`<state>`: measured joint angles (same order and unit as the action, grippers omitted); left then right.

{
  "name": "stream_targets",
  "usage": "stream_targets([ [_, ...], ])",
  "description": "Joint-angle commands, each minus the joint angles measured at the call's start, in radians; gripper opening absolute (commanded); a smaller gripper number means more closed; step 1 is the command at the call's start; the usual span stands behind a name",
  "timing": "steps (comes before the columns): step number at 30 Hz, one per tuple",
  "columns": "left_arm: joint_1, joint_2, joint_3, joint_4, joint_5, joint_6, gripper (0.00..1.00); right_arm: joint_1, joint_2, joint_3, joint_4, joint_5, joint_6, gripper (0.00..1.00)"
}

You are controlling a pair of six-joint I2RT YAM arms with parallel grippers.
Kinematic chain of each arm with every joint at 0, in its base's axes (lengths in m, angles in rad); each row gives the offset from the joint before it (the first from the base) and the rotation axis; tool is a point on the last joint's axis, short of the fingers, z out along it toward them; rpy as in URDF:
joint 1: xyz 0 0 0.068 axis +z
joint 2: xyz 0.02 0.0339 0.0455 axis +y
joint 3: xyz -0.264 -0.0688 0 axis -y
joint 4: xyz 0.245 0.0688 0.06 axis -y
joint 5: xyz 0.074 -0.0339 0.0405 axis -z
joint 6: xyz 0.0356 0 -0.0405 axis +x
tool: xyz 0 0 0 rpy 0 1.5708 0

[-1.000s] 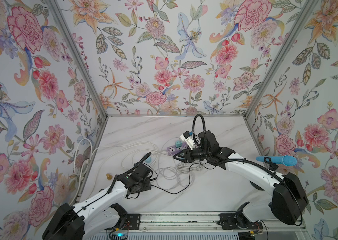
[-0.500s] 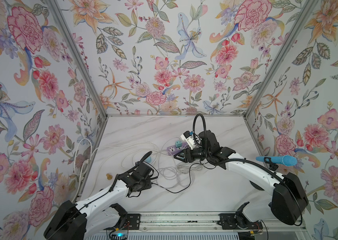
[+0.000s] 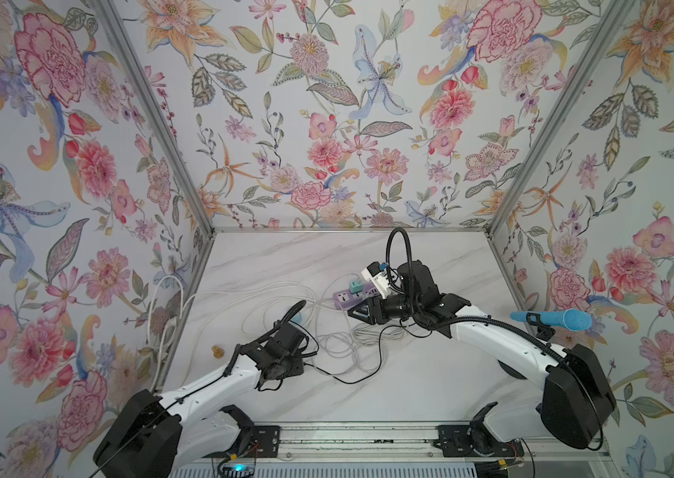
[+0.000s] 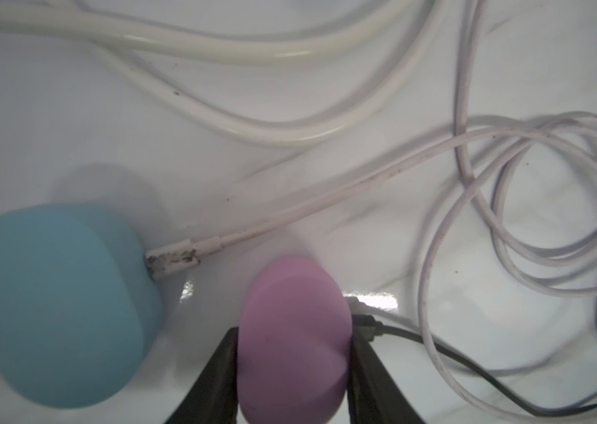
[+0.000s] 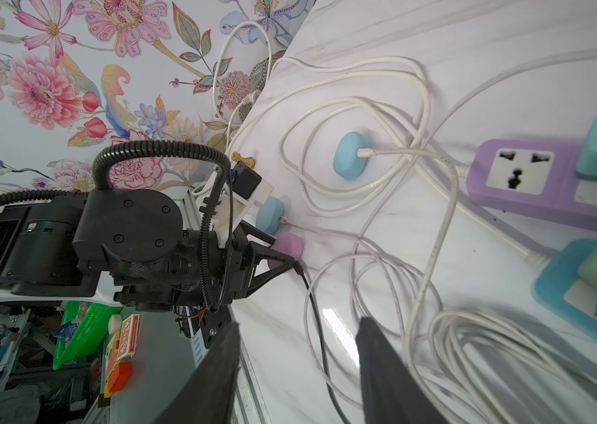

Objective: Charge the bluetooth headset
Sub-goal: Pick up the bluetooth headset from the center of the board.

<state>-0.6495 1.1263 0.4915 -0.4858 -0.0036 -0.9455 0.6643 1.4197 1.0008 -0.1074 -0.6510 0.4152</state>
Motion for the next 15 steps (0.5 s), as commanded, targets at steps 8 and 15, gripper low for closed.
stream_targets([
  [8, -0.007, -0.096, 0.223, -0.008, 0.019, 0.200, 0.23, 0.076, 0.010, 0.033, 0.020, -0.196, -0.092, 0.47],
  [15, -0.007, -0.120, 0.325, -0.013, 0.055, 0.268, 0.21, 0.121, 0.066, 0.056, 0.050, -0.201, -0.088, 0.47],
])
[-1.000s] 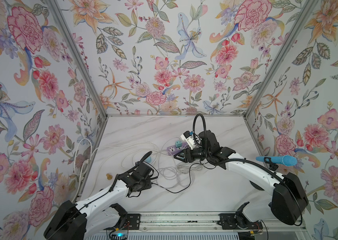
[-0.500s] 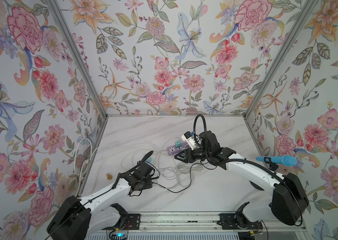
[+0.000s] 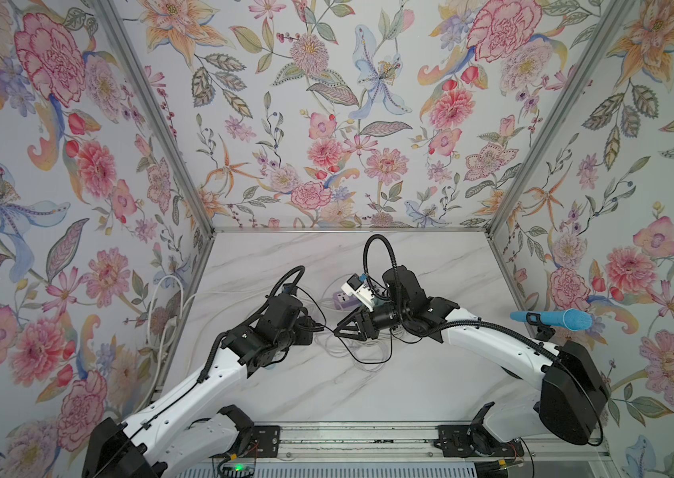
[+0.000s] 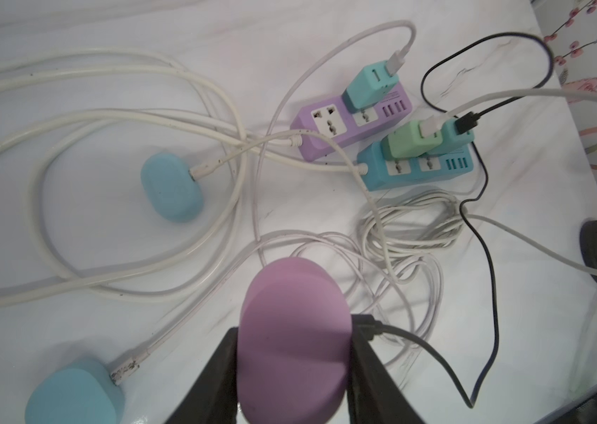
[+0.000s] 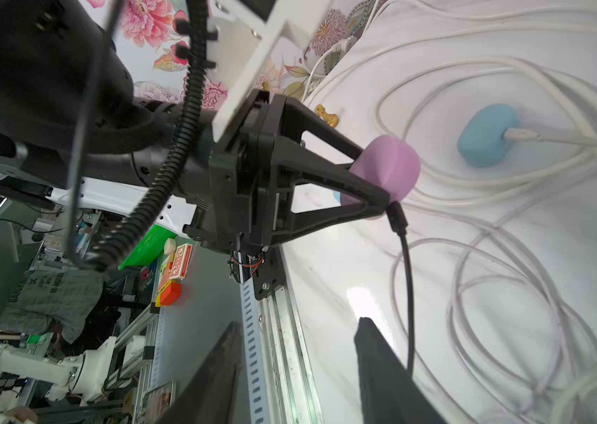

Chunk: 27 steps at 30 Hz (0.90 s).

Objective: Charge the bluetooth headset
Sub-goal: Pick up the bluetooth headset from the center of the board.

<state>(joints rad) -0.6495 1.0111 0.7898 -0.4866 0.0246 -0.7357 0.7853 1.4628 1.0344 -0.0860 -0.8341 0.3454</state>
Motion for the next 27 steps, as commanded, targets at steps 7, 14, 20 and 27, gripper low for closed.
stream_targets([
  [7, -0.007, -0.041, 0.051, -0.024, 0.048, 0.069, 0.21, -0.001, 0.082, 0.056, 0.056, 0.010, -0.015, 0.46],
  [14, -0.007, -0.041, 0.069, -0.024, 0.069, 0.067, 0.21, -0.009, 0.150, 0.072, 0.113, 0.002, 0.013, 0.41],
  [20, -0.007, -0.026, 0.075, -0.027, 0.082, 0.073, 0.20, -0.018, 0.156, 0.070, 0.152, 0.004, 0.029, 0.41],
  [27, -0.007, -0.018, 0.088, -0.013, 0.088, 0.077, 0.20, -0.021, 0.174, 0.072, 0.176, -0.013, 0.046, 0.20],
])
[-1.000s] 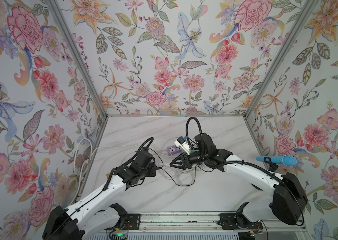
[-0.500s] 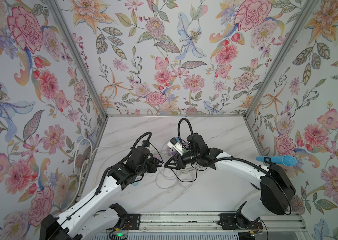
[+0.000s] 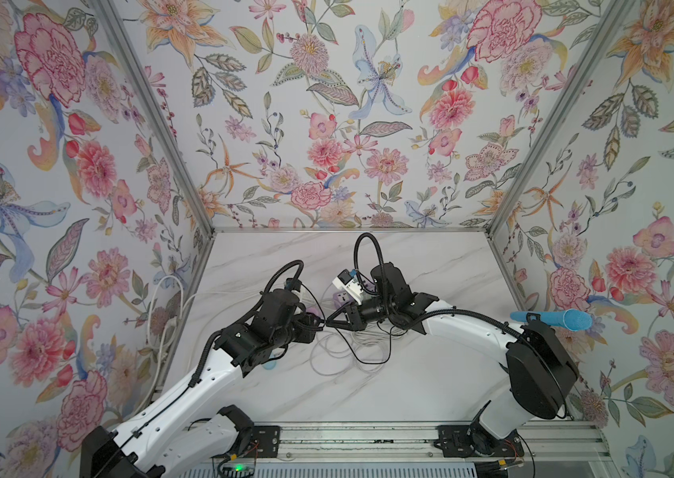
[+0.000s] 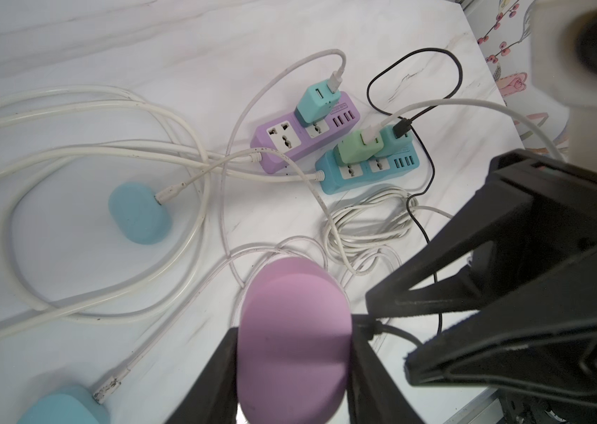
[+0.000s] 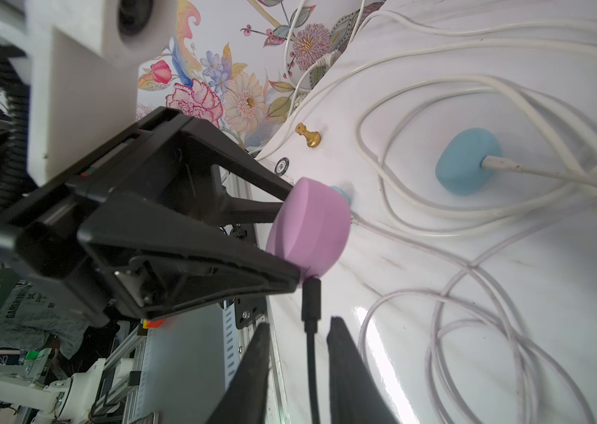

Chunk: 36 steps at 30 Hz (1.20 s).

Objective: Charge the bluetooth headset
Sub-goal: Pick up the bluetooth headset from the center of the board, then adjust the charging cable for the bluetooth headset.

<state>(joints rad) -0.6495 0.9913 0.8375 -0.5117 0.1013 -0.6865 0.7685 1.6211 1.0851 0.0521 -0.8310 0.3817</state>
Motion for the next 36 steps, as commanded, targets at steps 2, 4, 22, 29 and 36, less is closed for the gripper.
stream_targets([
  [2, -0.007, 0.005, 0.041, 0.020, 0.015, 0.026, 0.20, -0.005, 0.015, 0.018, 0.041, -0.015, 0.013, 0.11],
  [4, -0.007, 0.007, 0.043, 0.026, 0.021, 0.026, 0.20, -0.004, 0.013, 0.016, 0.043, -0.014, 0.013, 0.08],
  [22, -0.007, -0.027, 0.010, 0.133, 0.087, -0.035, 0.17, 0.000, 0.021, -0.004, 0.120, -0.028, 0.074, 0.00],
  [29, -0.055, -0.013, -0.003, 0.252, 0.159, -0.075, 0.15, 0.014, 0.062, 0.021, 0.182, -0.024, 0.129, 0.00],
  [36, -0.118, 0.048, -0.001, 0.311, 0.180, -0.070, 0.13, 0.022, 0.075, 0.048, 0.178, -0.016, 0.138, 0.00],
])
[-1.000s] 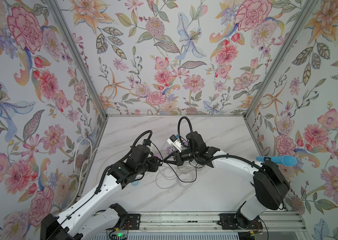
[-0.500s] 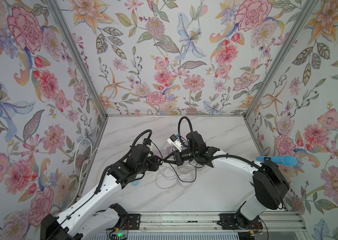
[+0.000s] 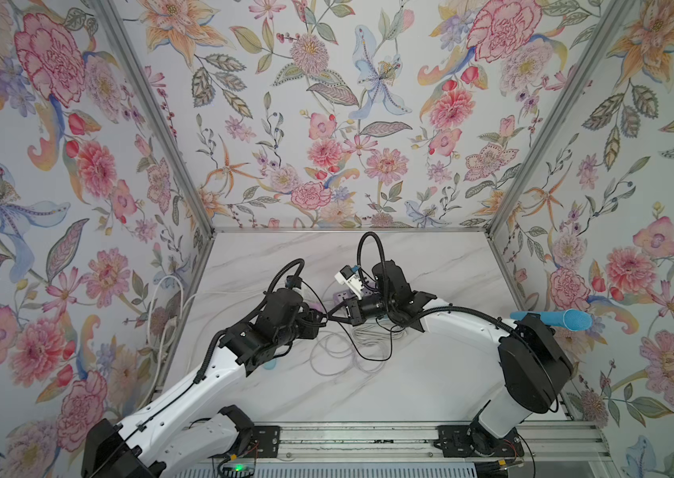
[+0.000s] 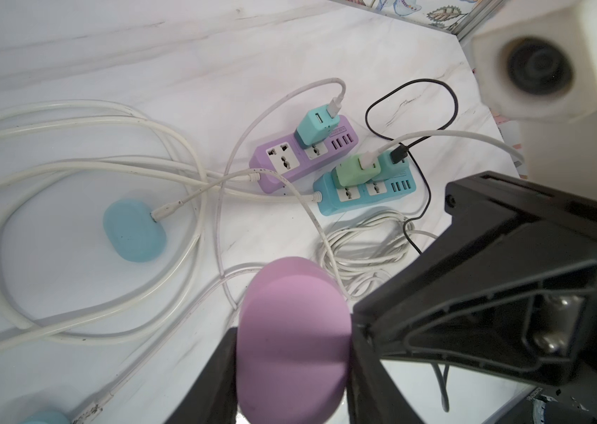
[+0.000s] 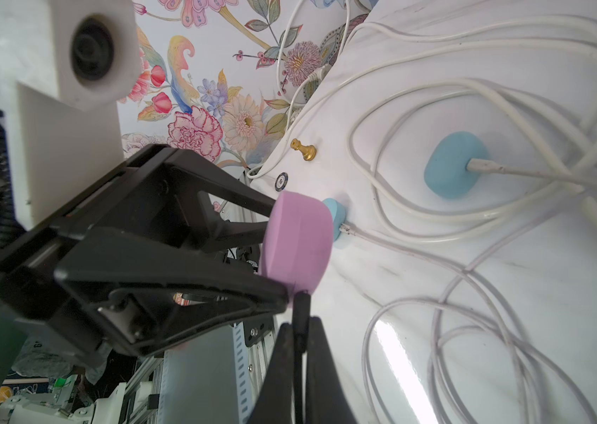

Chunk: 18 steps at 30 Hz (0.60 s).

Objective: Charge the bluetooth headset
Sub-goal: Adjust the charging cable for the bluetooth headset.

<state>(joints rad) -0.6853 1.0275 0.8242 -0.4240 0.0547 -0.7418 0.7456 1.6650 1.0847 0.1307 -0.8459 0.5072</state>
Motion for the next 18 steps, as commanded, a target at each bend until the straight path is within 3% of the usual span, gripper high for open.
stream_targets([
  [1, -0.082, 0.013, 0.012, 0.229, 0.231, -0.015, 0.13, 0.044, 0.033, 0.047, 0.101, -0.002, 0.014, 0.00],
  [7, -0.080, 0.003, 0.016, 0.187, 0.204, 0.002, 0.14, 0.040, 0.021, 0.026, 0.099, 0.011, 0.015, 0.00],
  [10, -0.068, -0.017, 0.001, 0.178, 0.190, -0.012, 0.20, 0.031, 0.009, 0.008, 0.093, 0.009, 0.012, 0.00],
  [12, -0.057, -0.036, -0.011, 0.183, 0.187, -0.026, 0.26, 0.025, 0.003, -0.002, 0.087, 0.007, 0.011, 0.09],
  [15, -0.037, -0.059, -0.026, 0.175, 0.186, -0.041, 0.25, 0.013, -0.010, -0.015, 0.081, -0.002, 0.011, 0.29],
  [18, -0.017, -0.058, -0.038, 0.109, 0.179, -0.056, 0.23, 0.001, -0.044, -0.032, 0.072, 0.000, 0.012, 0.37],
])
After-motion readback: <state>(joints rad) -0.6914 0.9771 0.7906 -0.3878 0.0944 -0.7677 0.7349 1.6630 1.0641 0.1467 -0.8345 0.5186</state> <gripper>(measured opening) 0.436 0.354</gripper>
